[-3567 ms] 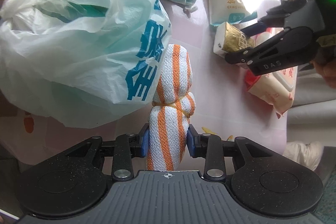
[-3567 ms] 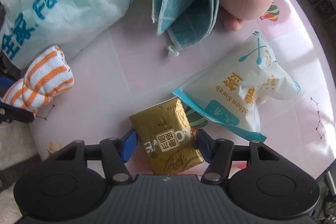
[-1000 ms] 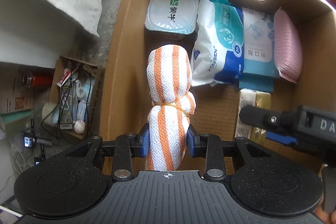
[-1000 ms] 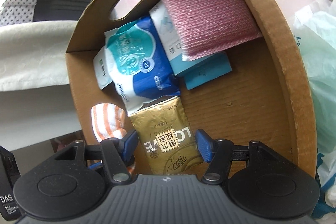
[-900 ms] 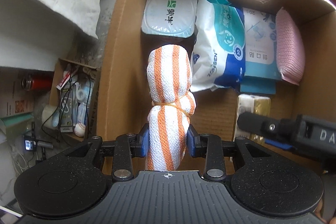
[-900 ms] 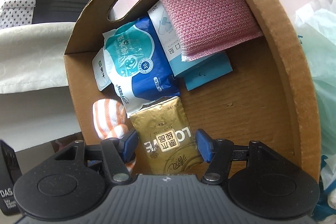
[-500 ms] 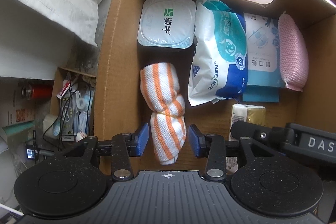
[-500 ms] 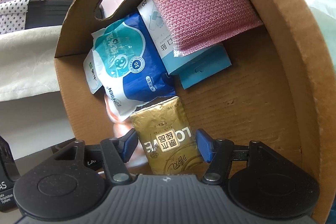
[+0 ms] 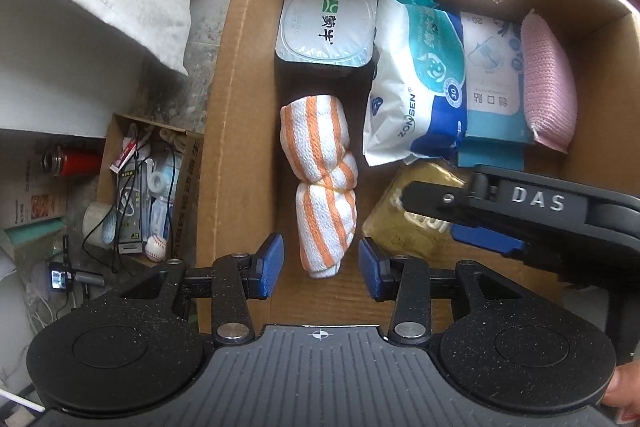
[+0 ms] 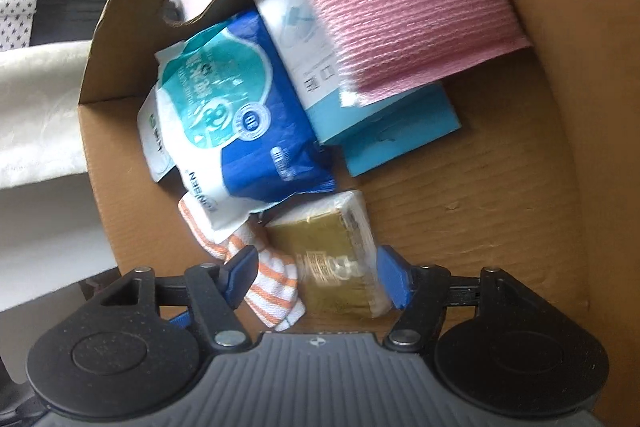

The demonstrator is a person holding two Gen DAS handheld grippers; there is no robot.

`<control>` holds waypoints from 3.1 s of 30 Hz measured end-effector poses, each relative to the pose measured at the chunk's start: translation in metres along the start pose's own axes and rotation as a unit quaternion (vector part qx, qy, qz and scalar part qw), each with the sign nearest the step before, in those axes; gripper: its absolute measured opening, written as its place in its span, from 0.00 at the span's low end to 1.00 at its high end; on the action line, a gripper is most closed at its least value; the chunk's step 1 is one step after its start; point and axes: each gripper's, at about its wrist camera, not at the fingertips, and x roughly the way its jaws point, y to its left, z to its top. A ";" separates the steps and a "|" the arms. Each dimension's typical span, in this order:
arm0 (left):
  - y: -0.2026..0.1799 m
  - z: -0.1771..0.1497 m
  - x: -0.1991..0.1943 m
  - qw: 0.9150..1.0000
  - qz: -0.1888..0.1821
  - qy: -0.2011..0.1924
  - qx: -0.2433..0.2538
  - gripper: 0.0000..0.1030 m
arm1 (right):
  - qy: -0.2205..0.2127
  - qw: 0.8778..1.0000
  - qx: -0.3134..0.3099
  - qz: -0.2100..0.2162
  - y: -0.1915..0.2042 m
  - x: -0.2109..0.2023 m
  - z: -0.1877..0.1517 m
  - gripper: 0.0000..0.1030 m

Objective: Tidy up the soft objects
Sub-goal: 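Lower the towel into the box and open the left tool while the right tool releases the gold package, then move both tools back toward the pink plush toy and cotton swab bag, then grasp the white spoon-print cotton swab bag with the left tool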

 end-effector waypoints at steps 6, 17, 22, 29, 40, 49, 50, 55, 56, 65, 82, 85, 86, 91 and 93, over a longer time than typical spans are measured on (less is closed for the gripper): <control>-0.003 -0.002 -0.005 1.000 -0.005 -0.003 -0.004 0.40 | 0.003 1.000 -0.005 0.018 0.002 -0.002 -0.004 0.43; -0.020 -0.019 -0.040 0.999 -0.033 -0.040 -0.009 0.42 | -0.031 0.992 -0.033 0.115 0.001 -0.058 -0.006 0.44; -0.044 -0.027 -0.070 0.995 -0.035 -0.096 0.003 0.43 | -0.063 0.979 -0.057 0.183 -0.007 -0.101 -0.008 0.71; -0.103 -0.039 -0.106 0.989 -0.022 -0.142 0.019 0.52 | -0.088 0.957 -0.081 0.264 -0.040 -0.169 0.007 0.76; -0.260 -0.045 -0.135 0.983 -0.060 -0.163 0.059 0.71 | -0.170 0.945 -0.101 0.259 -0.162 -0.346 0.050 0.77; -0.376 -0.027 -0.108 0.983 -0.088 -0.139 0.085 0.72 | -0.192 0.975 -0.046 0.106 -0.270 -0.397 0.142 0.77; -0.385 -0.025 -0.103 0.983 -0.089 -0.133 0.087 0.72 | -0.182 0.978 -0.049 0.094 -0.275 -0.392 0.152 0.77; -0.419 -0.021 -0.079 0.987 -0.098 -0.099 0.077 0.70 | -0.135 0.986 -0.096 0.025 -0.278 -0.362 0.183 0.75; -0.424 -0.019 -0.074 0.988 -0.099 -0.093 0.073 0.69 | -0.121 0.987 -0.104 0.015 -0.277 -0.353 0.189 0.75; -0.443 -0.009 -0.045 0.989 -0.122 -0.059 0.054 0.67 | -0.028 0.995 -0.091 0.009 -0.284 -0.293 0.214 0.55; -0.454 -0.019 -0.031 0.987 -0.131 -0.035 0.084 0.69 | 0.020 0.992 0.004 0.121 -0.323 -0.308 0.187 0.04; -0.453 -0.022 -0.034 0.986 -0.123 -0.043 0.101 0.69 | 0.022 0.990 -0.001 0.139 -0.322 -0.322 0.181 0.04; -0.453 -0.023 -0.034 0.986 -0.117 -0.046 0.108 0.69 | 0.023 0.990 -0.004 0.142 -0.322 -0.326 0.180 0.04; -0.461 -0.037 -0.045 0.978 -0.106 -0.070 0.166 0.70 | 0.042 0.983 -0.011 0.176 -0.319 -0.345 0.175 0.04; -0.463 -0.044 -0.050 0.974 -0.105 -0.076 0.184 0.71 | 0.059 0.979 -0.013 0.195 -0.317 -0.351 0.172 0.04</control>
